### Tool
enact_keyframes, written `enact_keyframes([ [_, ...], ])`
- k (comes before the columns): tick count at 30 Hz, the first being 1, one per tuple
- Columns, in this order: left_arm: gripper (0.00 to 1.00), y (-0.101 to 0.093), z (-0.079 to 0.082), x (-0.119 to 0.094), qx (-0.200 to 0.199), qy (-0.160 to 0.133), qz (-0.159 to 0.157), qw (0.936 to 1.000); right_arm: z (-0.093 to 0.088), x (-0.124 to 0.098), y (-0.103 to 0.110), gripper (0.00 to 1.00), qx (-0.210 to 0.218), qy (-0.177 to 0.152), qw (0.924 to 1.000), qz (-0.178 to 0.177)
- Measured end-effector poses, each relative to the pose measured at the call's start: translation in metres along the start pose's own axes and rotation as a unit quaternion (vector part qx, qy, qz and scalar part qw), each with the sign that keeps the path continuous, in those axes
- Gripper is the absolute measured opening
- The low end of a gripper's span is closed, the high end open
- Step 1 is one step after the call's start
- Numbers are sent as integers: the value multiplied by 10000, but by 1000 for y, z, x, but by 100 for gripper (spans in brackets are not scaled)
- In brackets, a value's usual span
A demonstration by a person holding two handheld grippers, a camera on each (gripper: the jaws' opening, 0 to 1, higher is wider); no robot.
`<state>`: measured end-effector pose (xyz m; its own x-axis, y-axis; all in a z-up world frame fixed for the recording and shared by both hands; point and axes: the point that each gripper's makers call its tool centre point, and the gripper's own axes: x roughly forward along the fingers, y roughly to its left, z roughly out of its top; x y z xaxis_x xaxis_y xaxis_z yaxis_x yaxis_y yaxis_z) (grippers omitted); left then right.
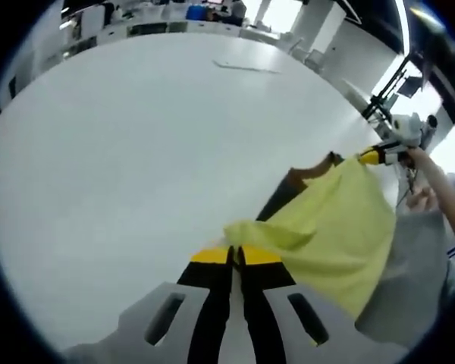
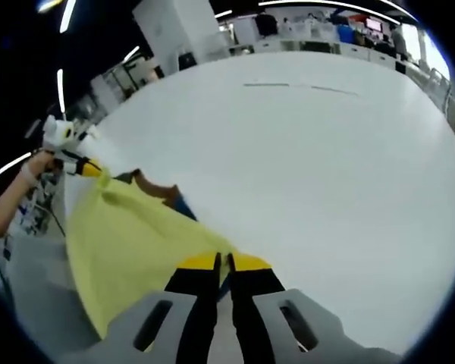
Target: Fold the garment on the visible template until the final outline fits inside the template.
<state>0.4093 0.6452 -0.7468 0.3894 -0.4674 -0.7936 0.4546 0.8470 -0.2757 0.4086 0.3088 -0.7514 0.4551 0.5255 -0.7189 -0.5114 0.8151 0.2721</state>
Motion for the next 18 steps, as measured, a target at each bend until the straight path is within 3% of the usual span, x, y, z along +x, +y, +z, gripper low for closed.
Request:
enact_keyframes([
  [8, 0, -2, 5, -11, -17, -276, 68, 9996, 10, -17, 8, 4, -65, -231, 9997, 0],
  [11, 0, -3, 8, -17, -12, -421, 107, 9991, 17, -24, 9, 4, -121, -461, 9988, -55],
  [18, 0, -2, 8, -24, -66, -603, 162, 9980, 17, -33, 9, 4, -74, -533, 9985, -89],
])
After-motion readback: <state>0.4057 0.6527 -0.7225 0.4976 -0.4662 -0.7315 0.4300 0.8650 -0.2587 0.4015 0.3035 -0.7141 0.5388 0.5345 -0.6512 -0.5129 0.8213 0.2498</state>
